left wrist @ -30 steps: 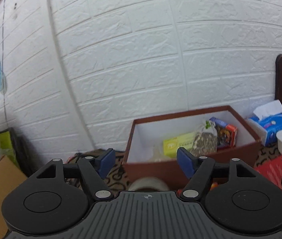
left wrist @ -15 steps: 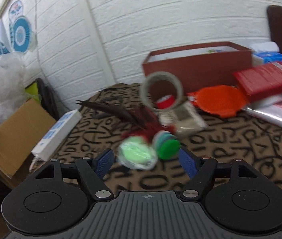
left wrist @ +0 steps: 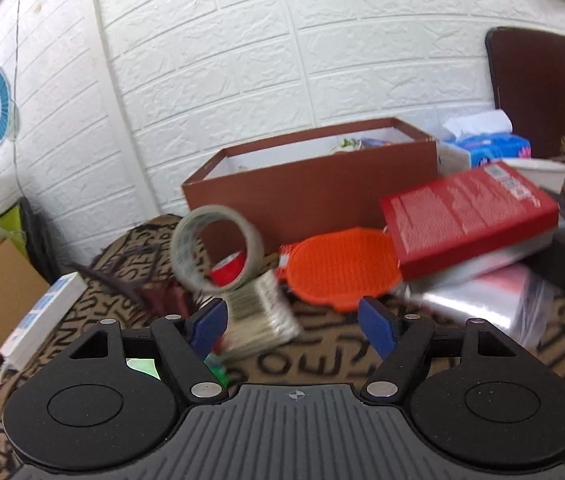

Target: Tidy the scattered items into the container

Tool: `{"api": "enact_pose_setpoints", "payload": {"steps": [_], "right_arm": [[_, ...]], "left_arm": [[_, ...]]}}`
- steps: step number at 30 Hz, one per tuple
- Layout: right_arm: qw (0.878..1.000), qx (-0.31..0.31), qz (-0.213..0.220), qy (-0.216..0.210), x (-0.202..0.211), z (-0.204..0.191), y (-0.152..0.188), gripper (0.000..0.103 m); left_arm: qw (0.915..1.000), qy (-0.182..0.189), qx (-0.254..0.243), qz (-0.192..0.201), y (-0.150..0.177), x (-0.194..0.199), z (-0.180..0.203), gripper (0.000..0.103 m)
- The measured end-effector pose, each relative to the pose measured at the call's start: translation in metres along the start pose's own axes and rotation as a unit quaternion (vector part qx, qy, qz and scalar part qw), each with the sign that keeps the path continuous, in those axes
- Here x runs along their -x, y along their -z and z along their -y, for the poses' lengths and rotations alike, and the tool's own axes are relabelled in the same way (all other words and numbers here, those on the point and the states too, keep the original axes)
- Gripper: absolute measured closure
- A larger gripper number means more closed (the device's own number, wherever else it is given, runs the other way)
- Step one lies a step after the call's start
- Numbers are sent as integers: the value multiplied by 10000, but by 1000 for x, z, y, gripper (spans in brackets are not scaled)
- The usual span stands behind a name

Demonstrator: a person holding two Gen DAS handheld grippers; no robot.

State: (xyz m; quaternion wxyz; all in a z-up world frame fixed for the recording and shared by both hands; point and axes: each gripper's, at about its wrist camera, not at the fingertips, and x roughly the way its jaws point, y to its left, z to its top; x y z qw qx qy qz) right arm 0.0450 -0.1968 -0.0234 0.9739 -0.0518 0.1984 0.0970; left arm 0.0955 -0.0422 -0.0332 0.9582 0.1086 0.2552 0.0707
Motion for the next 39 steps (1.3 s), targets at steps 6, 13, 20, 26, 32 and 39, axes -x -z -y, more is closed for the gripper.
{"api": "enact_pose_setpoints", "payload": {"steps": [6,13,20,26,32,39], "right_arm": [[9994,-48,33,-328,-33,16,-9,6],[9974,-473,30,-543,-63,34,-21,7],[9938,-912,-47,-641,-79,40,-24,10],[9911,-1080,-103,-778,-93,36,-28,10],[9926,-877,-92,-831,-92,30,-29,10],[9857,-1196,-241,-1167,-84,46,-19,10]], "left_arm": [[9998,-5,-12,183,-16,-33,15,20],[9996,77,188,193,-22,-58,18,21],[9992,-35,142,377,-22,-65,25,21],[9983,70,501,276,-26,-74,18,20],[9980,91,536,324,-26,-69,11,19],[9928,707,922,276,-20,-63,-4,20]]}}
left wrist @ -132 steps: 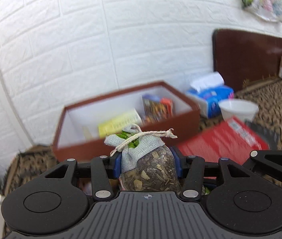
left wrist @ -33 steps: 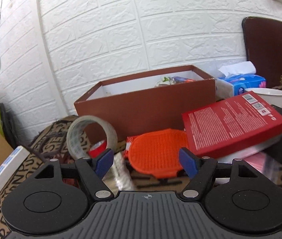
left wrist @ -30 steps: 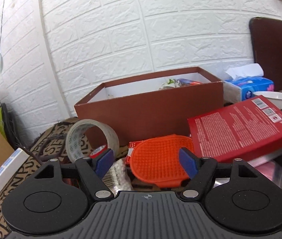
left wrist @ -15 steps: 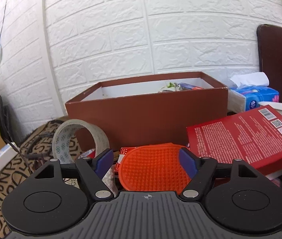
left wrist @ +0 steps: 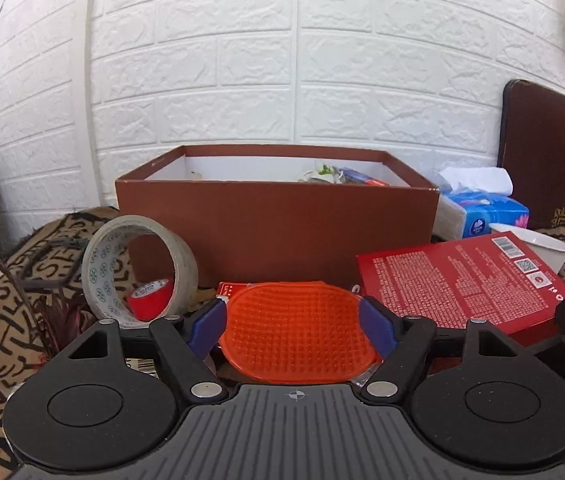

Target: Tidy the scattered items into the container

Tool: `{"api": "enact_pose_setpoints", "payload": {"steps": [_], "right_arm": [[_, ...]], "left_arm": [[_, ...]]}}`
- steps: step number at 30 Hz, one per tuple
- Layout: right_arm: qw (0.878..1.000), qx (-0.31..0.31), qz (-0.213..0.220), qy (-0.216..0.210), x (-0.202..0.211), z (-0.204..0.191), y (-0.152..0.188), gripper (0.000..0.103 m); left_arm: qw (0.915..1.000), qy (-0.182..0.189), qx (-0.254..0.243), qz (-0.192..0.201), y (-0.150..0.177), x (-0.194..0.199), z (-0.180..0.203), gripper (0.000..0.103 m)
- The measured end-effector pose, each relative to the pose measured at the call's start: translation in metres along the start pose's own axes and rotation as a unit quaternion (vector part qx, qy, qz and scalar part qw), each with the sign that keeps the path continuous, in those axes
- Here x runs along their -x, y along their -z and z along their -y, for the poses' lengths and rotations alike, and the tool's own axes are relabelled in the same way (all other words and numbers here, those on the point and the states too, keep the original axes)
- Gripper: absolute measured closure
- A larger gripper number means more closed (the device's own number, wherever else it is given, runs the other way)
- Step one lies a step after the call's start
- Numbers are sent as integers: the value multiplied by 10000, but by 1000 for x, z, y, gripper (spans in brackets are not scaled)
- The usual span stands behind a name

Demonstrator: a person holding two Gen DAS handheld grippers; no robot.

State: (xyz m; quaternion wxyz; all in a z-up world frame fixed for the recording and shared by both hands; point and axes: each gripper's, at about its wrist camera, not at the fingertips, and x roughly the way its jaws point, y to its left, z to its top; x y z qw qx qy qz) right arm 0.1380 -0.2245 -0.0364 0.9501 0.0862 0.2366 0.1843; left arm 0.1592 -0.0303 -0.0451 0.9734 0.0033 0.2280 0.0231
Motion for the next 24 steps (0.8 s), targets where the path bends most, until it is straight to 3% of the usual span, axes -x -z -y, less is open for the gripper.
{"api": "enact_pose_setpoints", "payload": {"steps": [9,11,13,19,24], "right_arm": [[9983,-452,-97,-350,-12,4,-8,10],[9967,-641,-172,-474,-17,6,-8,10],[9938,-896,-268,-601,-21,11,-8,10],[9732,-1932,-506,-1142,-35,36,-17,10],[9596,-2335,-724,-1391,-56,46,-27,8]], "left_arm": [[9982,538,270,-22,-8,-1,-5,19],[9977,632,194,-120,-7,-6,-3,20],[9978,662,94,-34,-6,-8,-1,15],[9863,1631,-237,-108,-10,-15,1,8],[9806,1887,-517,-67,-11,-21,8,1]]}}
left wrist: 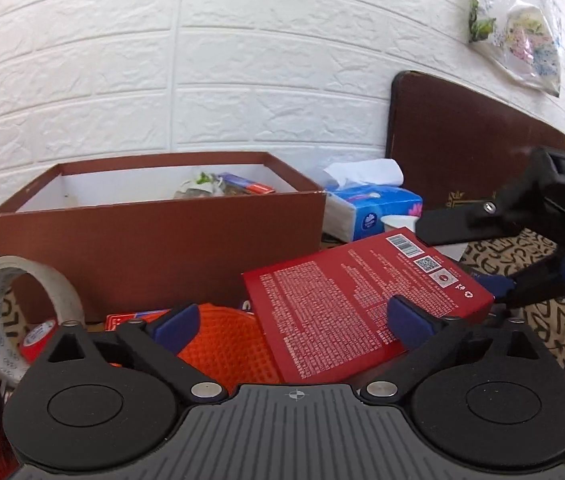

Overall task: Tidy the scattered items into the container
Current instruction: 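Grasp the red printed box with the right gripper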

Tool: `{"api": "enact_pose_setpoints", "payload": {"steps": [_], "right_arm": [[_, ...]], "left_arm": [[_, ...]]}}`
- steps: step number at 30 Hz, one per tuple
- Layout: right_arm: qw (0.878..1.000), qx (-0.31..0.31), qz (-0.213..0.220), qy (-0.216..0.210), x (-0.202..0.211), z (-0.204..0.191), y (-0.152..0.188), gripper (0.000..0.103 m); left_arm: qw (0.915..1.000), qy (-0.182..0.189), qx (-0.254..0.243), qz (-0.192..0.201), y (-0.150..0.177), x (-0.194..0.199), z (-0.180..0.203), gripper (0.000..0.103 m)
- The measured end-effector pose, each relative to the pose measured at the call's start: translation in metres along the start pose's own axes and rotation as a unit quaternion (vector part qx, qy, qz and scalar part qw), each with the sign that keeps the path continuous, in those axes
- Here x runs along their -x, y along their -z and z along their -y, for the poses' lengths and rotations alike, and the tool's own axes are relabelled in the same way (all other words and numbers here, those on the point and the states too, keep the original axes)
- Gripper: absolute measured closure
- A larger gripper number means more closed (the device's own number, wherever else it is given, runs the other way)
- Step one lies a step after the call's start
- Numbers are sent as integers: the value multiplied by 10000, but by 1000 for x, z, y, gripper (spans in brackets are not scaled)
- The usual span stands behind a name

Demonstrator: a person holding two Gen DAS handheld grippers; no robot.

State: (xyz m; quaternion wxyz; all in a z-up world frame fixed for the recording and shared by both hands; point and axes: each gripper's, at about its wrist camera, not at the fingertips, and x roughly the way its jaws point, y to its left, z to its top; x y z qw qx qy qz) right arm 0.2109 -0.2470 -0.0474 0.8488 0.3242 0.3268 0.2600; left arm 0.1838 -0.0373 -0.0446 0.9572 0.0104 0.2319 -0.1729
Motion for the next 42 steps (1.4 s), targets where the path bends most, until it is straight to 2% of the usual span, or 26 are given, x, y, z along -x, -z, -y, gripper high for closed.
{"api": "enact_pose_setpoints", "payload": {"steps": [1,3,8,11,15,18,21,25,27,30,31,32,35,40,42], "right_arm": [[10000,73,-50,22,-4,-1,-2,8],[9997,208,-122,0,-12,-3,-2,8],[9990,409,-168,-3,-16,-4,0,10],[9982,542,-251,48,-14,-5,1,20],[9975,620,-338,18,-12,-7,7,24],[9972,639,-381,81,-13,-9,12,24],[9977,574,-334,119,-11,-8,14,24],[9916,1011,-441,670,-26,-26,21,22],[9905,1069,-454,743,-30,-28,21,20],[9902,1098,-459,725,-33,-26,21,20],[9908,1074,-473,671,-33,-26,21,18],[9921,1007,-471,578,-33,-26,21,13],[9938,895,-459,469,-30,-26,21,12],[9969,659,-326,272,-20,-26,26,12],[9967,673,-340,316,-19,-30,29,11]], "left_arm": [[9998,124,120,-65,-1,-3,-2,1],[9984,368,402,-159,-3,-7,-4,9],[9975,362,590,-149,0,-9,-5,10],[9984,178,535,-104,2,-4,-1,11],[9994,-125,305,119,4,2,10,8],[9995,-260,150,111,5,3,16,7],[9995,-245,145,113,8,5,16,8],[9993,-319,-150,110,12,3,22,6],[9996,-257,-117,74,11,2,18,6],[9999,-154,-12,67,13,1,13,4],[9998,-67,160,19,13,0,11,1],[9995,-132,292,11,14,-1,10,0],[9992,-294,252,92,15,1,17,1],[9986,-346,255,296,12,14,20,0],[9985,-387,105,364,9,19,26,0]]}}
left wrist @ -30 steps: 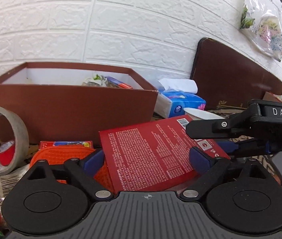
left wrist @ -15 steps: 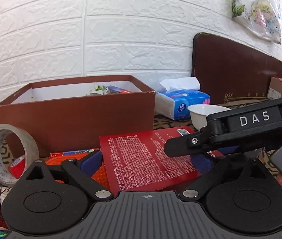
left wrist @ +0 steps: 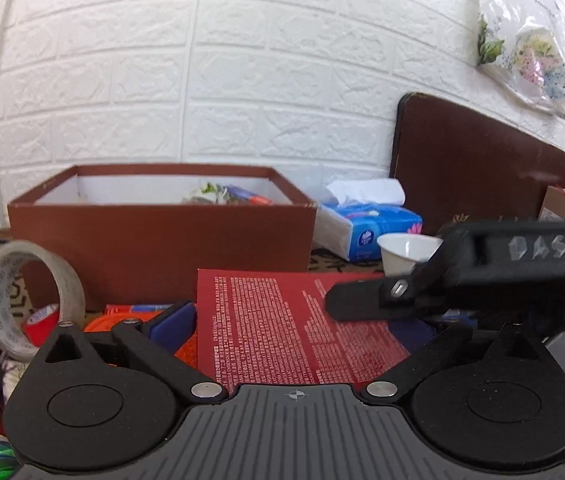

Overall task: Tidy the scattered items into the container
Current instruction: 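Grasp the red printed box with the right gripper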

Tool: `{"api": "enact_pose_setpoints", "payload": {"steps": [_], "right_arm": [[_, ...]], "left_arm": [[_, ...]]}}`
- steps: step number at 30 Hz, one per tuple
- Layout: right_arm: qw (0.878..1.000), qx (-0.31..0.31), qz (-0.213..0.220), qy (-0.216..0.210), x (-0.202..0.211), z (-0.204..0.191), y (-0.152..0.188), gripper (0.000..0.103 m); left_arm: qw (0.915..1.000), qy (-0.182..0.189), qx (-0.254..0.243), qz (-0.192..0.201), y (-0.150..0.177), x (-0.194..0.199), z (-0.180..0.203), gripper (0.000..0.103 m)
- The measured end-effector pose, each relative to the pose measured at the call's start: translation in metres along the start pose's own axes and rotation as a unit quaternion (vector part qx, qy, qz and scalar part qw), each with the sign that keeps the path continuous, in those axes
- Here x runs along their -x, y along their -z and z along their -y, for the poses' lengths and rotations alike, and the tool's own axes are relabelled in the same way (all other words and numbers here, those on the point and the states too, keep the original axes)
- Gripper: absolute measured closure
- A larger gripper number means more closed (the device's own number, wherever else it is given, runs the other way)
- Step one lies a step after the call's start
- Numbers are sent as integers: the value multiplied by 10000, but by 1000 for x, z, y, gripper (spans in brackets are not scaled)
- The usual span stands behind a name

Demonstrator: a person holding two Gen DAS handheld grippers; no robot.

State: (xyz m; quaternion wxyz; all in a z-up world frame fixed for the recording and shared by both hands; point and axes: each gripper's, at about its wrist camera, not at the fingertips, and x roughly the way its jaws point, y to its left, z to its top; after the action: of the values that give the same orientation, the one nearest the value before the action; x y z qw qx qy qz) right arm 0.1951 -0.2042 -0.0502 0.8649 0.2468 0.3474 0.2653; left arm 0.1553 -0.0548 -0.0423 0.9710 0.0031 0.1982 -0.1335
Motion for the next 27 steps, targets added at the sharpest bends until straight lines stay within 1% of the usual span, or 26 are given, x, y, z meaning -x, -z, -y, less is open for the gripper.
{"api": "enact_pose_setpoints", "payload": {"steps": [3,5,6,7,8,10,12,16,19,27], "right_arm": [[10000,-35,33,-11,1,-4,3,11],[10000,-29,-7,-18,0,-5,5,11],[10000,21,-32,43,-1,-6,5,13],[9999,65,-73,130,-3,-8,6,14],[9996,138,-125,209,-4,-9,6,16],[9984,379,-214,355,-7,-13,8,22],[9980,415,-250,414,-8,-13,8,26],[9981,379,-255,423,-8,-12,8,27],[9980,386,-223,438,-6,-13,9,27],[9980,468,-106,419,4,-24,9,27]], "left_arm": [[9995,-138,-263,81,-1,5,7,0],[9993,-190,-312,-88,0,1,5,0],[9988,-213,-391,-214,3,-2,5,1],[9987,-220,-414,-219,8,-3,4,1],[9991,-202,-338,-124,12,-2,2,1],[9996,-195,-202,-96,17,-1,-2,1],[9996,-216,-184,-18,21,0,-2,1],[9996,-270,-123,8,21,-1,-1,1],[9997,-243,-77,-4,20,0,-1,1],[9990,-360,-241,143,13,10,5,0]]}}
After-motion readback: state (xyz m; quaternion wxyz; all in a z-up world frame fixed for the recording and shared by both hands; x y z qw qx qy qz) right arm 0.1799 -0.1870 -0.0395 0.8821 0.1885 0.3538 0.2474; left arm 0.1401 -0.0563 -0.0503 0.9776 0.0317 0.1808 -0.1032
